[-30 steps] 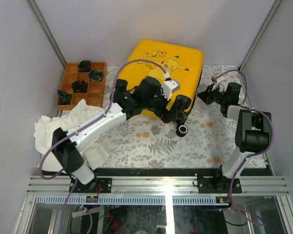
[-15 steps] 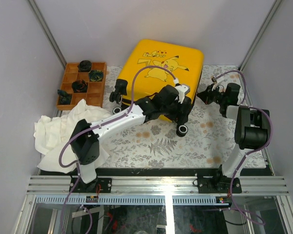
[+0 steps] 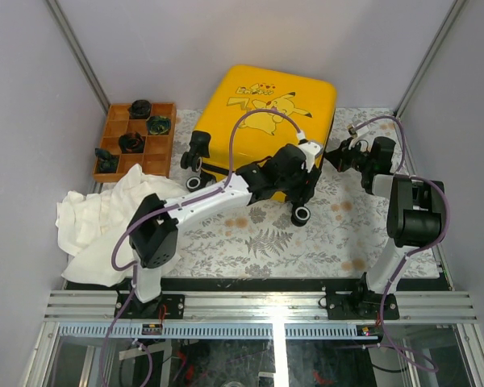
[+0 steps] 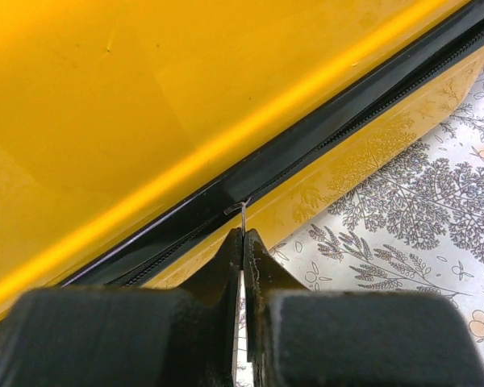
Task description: Pack the luggage
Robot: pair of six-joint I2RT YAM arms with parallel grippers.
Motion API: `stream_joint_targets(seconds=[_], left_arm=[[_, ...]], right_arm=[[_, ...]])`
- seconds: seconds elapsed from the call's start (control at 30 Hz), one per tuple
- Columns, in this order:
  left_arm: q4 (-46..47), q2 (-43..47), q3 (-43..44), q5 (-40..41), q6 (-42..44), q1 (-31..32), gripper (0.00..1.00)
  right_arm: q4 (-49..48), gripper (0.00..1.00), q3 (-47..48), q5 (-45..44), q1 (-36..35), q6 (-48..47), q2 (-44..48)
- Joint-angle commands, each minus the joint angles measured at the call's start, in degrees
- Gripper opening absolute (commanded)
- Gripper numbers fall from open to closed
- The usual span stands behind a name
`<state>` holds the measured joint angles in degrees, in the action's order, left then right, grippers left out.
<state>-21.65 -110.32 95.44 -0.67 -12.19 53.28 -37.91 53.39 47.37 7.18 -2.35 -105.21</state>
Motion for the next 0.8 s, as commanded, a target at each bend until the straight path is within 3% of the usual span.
stream_joint_targets(seconds=[0.0, 0.1, 0.2, 0.53, 0.77], left_arm=[[-0.02, 3.51, -4.01, -2.85, 7.12, 0.37, 0.21], [-3.35, 5.17, -6.31, -8.31, 12.94, 0.71, 0.07], [-8.48, 7.57, -9.60, -11.71, 21.87, 1.32, 0.00], [-20.71, 20.81, -25.47, -14.48, 48.66, 1.90, 0.00], [-25.42, 28.47, -32.51, -13.65, 56.86, -3.03, 0.00]], right_arm=[[-5.43, 0.00, 0.51, 0.31, -1.15, 0.65, 1.57], [-5.92, 0.00, 0.56, 0.00, 0.10, 1.87, 1.65], [-4.67, 0.00, 0.75, 0.09, 2.31, 1.29, 2.05], [5.46, 0.00, -0.38, 1.30, 12.41, -8.14, 4.54], [12.07, 0.00, -0.17, 1.76, 19.98, -14.20, 5.86]])
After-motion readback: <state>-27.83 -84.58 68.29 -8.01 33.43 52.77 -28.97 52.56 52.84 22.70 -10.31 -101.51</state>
